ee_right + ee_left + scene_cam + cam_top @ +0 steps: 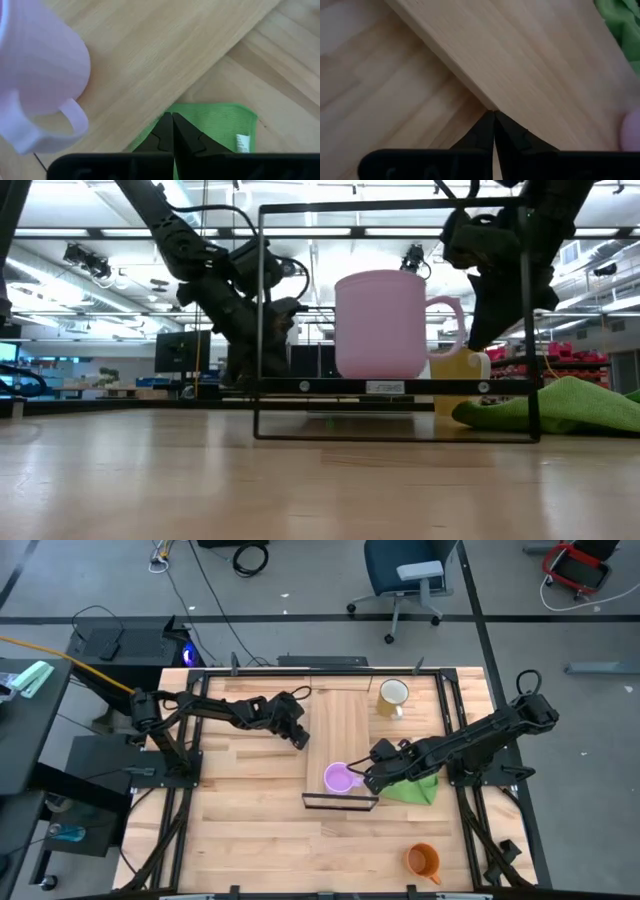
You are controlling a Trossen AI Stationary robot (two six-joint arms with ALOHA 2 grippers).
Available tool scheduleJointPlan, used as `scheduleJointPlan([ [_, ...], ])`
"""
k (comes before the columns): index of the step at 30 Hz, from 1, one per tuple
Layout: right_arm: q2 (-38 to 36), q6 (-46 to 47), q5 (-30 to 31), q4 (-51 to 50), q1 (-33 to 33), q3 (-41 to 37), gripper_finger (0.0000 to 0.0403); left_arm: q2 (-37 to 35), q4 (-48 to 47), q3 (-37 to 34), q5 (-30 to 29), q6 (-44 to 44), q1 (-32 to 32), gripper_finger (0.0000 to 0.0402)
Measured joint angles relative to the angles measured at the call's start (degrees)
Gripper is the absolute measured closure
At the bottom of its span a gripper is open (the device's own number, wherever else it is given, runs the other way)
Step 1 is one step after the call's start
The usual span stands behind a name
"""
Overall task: Stack small to large cups/mugs on shelf
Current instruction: Move the shelf from left to the middle table, then put the orange mug on the shelf
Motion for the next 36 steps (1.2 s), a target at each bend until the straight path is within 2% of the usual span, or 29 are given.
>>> scheduleJointPlan([
  [5,-0.02,1.51,0.01,-2.81,-0.1,0.0,0.0403,0.85,-0.73,1.71,0.67,0.33,-0.4,0.0396],
  [12,-1.11,2.64,0.65,-5.47,-0.13,0.0,0.0403,1.57,-2.5,2.38,0.89,1.32,-0.33,0.0378],
  [17,-3.82,2.99,1.51,-6.23,-0.11,0.0,0.0403,1.7,-4.87,2.32,0.83,2.62,-0.22,0.0384],
  [22,-7.65,3.03,2.26,-7.17,0.07,0.0,0.0398,1.7,-10.14,2.32,0.74,4.14,0.65,0.0389],
  [31,-14.86,4.55,2.22,-10.37,1.89,0.0,0.0392,0.64,-22.44,2.31,-0.35,9.07,3.38,0.0372],
  [36,-19.55,8.67,-2.01,-12.66,5.53,0.0,0.0393,-0.64,-29.34,2.32,-2.67,11.02,3.58,0.0378],
])
